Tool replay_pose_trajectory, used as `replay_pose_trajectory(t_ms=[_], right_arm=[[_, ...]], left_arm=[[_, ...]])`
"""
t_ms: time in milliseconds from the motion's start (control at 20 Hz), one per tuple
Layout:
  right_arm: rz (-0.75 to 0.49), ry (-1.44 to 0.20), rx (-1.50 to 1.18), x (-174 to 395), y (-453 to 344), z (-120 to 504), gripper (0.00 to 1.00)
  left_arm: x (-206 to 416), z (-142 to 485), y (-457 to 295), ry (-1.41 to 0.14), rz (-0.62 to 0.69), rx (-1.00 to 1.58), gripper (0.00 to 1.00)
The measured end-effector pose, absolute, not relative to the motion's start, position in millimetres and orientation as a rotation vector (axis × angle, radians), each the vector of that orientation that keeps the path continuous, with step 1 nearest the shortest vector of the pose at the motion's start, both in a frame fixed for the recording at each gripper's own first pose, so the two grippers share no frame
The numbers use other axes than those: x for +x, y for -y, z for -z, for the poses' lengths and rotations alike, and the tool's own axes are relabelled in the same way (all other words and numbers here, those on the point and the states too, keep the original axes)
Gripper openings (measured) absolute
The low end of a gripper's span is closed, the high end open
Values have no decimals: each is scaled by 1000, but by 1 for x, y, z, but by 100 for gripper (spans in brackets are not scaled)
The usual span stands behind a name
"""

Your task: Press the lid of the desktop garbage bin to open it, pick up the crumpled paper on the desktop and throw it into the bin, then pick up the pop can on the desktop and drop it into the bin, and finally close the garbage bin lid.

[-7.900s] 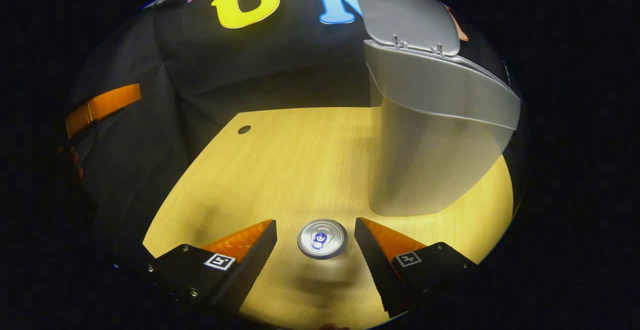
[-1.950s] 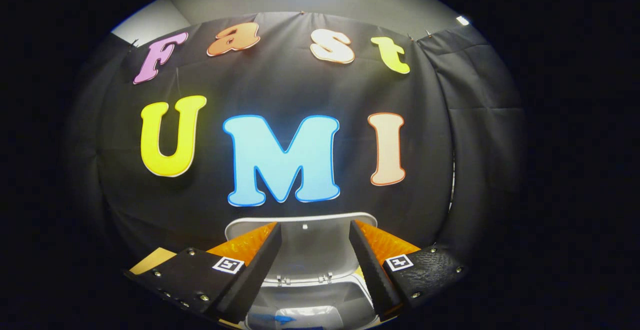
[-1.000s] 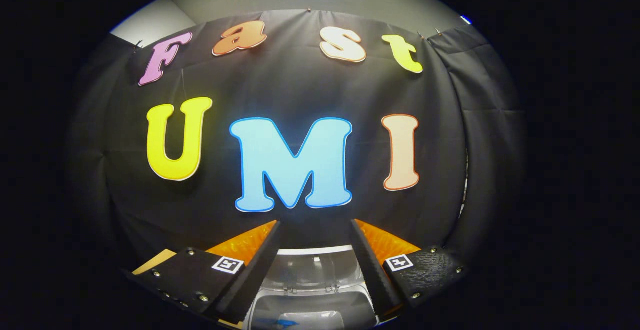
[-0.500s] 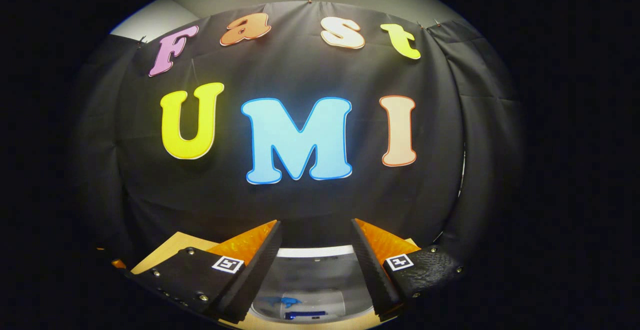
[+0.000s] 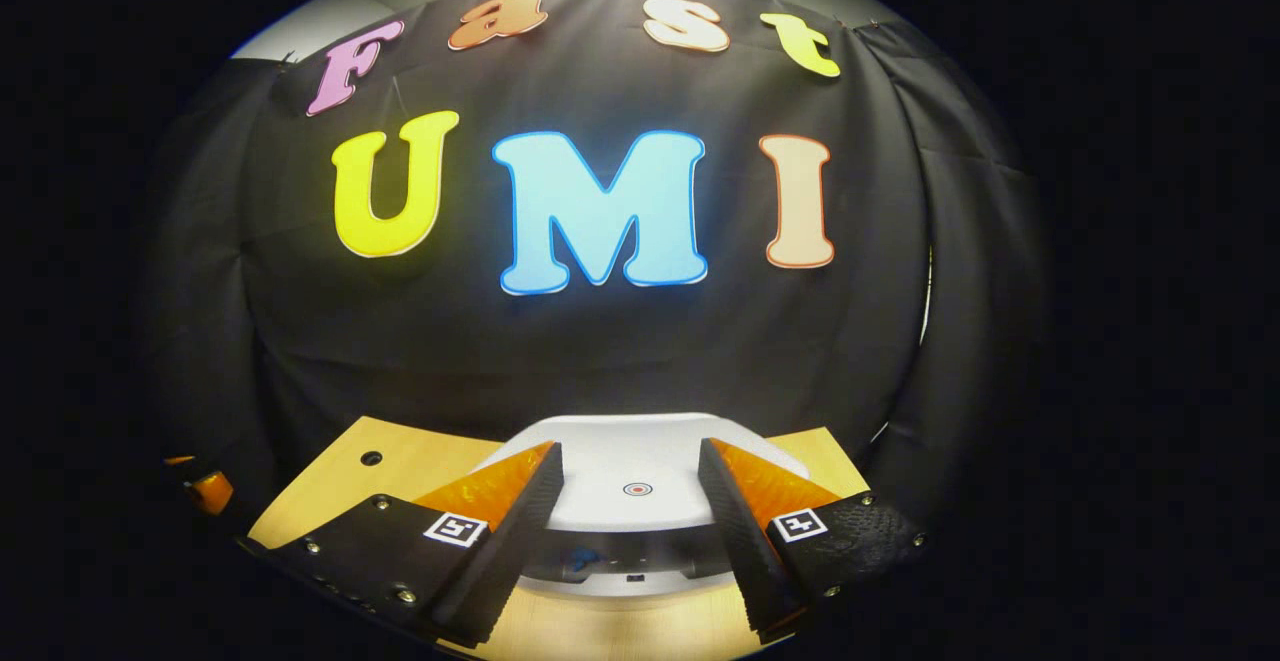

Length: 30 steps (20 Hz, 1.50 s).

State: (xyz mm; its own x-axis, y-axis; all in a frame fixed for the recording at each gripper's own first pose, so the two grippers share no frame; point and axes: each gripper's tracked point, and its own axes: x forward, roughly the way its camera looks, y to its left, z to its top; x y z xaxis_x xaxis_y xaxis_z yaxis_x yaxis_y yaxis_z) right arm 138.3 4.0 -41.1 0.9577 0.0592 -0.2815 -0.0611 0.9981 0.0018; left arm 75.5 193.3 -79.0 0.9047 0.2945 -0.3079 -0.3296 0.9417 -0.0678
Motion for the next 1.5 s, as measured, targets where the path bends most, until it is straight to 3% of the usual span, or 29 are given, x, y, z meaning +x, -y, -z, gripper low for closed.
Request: replay_pose_trajectory(t_ms=[650,1000,1050,1100,1300,1500], right_arm=[[-66,-381,-25,131,-5,92,88],[-70,-367,-45,128,-6,97,89],[-69,-363,-50,128,-6,98,89],[-68,-354,-49,127,-6,98,89],[-67,-336,-44,127,-7,101,89],[-67,-333,-25,127,-6,104,90]], left_arm=[[70,77,-192,-291,-326,-104,100],[78,77,-186,-297,-311,-94,97],[79,78,-186,-298,-309,-92,91],[81,79,-185,-298,-305,-89,97],[84,79,-181,-302,-298,-84,100],[86,79,-176,-305,-290,-89,97]])
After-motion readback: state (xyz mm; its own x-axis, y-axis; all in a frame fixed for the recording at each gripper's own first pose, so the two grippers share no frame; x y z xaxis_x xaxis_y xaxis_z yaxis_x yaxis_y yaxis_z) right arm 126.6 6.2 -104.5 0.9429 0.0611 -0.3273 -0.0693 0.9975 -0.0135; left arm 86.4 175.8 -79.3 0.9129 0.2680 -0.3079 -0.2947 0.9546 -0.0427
